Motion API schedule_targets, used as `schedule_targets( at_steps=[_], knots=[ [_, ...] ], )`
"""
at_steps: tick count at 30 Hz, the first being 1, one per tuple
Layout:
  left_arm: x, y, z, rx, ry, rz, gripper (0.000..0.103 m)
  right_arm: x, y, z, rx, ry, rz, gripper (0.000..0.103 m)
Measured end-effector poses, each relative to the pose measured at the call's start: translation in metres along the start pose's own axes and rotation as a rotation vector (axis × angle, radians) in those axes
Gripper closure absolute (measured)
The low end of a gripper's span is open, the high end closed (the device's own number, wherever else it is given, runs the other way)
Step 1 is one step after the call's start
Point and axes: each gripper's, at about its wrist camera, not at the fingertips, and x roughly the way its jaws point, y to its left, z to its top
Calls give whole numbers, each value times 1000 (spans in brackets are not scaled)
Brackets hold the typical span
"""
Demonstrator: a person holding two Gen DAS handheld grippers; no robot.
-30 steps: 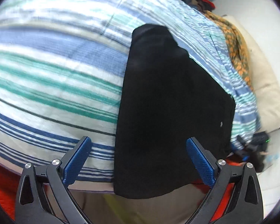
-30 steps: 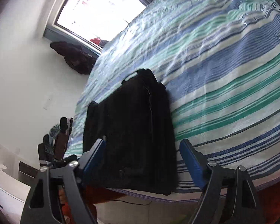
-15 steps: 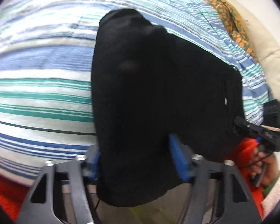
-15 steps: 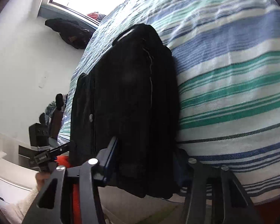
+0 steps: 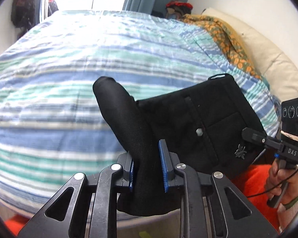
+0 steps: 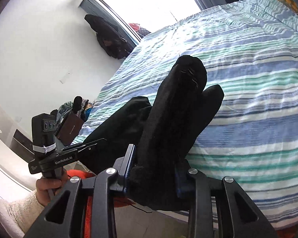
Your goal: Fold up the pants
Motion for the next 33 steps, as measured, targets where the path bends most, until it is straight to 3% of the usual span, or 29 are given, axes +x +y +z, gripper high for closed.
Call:
schedule_targets(
  at_steps=[4, 6, 7, 8, 9, 10, 12, 13, 14, 16, 20, 22, 26, 28, 30, 33],
  knots=[
    [-5, -1, 50, 14, -89, 52, 83, 18, 27, 43, -80, -37, 4, 70],
    [-4, 8, 64, 20, -139, 112, 82, 25, 31, 66, -111, -71, -11, 70],
    [0, 17, 73, 12, -145, 149, 76, 31, 31, 76, -114, -78, -32, 68],
    [10, 27, 77, -13, -130, 201, 62, 38, 27, 85, -120, -68, -68, 62],
    [18, 38, 77, -39, -107, 237, 52, 48, 24, 91, -132, -43, -144, 59],
    [23, 47, 71, -59, -91, 262, 35, 57, 20, 93, -150, -17, -235, 50],
    [25, 58, 49, -75, -86, 302, 27, 61, 12, 84, -185, 11, -378, 45],
    [23, 59, 35, -65, -88, 315, 20, 57, 8, 75, -187, 16, -401, 36],
    [20, 58, 17, -45, -88, 338, 15, 51, 5, 64, -187, 23, -424, 17],
    [16, 47, -9, 5, -90, 374, 11, 40, 2, 39, -209, 35, -490, 5],
    [4, 5, -44, 120, -137, 487, 6, 17, 3, -9, -219, 23, -576, 5],
    [-6, -8, -37, 143, -151, 501, 6, 3, 14, -25, -206, -17, -574, 2],
    [-45, -31, -19, 132, -239, 652, 3, -19, 40, -32, -230, -88, -605, 0],
    [-65, -38, -16, 128, -306, 625, 2, -25, 60, -27, -292, -98, -636, 0],
    [-80, -45, -19, 132, -362, 550, 2, -32, 79, -22, -337, -109, -656, 0],
    [-84, -60, -28, 182, -322, 536, 2, -40, 94, -19, -350, -91, -645, 0]
  ],
)
